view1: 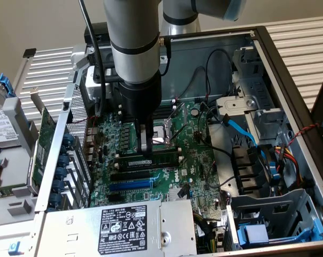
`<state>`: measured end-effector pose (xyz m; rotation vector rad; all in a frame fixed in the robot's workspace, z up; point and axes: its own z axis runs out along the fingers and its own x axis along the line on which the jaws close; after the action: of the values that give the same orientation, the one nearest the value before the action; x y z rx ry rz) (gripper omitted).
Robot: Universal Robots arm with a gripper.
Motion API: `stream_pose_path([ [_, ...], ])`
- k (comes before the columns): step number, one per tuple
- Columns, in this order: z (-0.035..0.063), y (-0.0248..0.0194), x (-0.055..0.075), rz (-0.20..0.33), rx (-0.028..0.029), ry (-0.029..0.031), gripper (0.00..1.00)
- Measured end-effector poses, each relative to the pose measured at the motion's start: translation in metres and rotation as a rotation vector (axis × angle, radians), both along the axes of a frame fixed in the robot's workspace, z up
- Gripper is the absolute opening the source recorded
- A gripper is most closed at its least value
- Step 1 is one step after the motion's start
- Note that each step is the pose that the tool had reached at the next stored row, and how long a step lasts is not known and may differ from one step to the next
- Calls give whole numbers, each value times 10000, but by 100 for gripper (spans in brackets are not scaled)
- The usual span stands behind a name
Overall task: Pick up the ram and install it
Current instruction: 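Press down the ram until it locks into place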
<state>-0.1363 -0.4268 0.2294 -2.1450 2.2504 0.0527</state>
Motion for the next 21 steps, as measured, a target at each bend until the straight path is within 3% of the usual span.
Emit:
stream_pose_path([
  [12,-2,-15,0,1,5,-2,11],
  [21,-31,-16,-1,1,41,1,11],
])
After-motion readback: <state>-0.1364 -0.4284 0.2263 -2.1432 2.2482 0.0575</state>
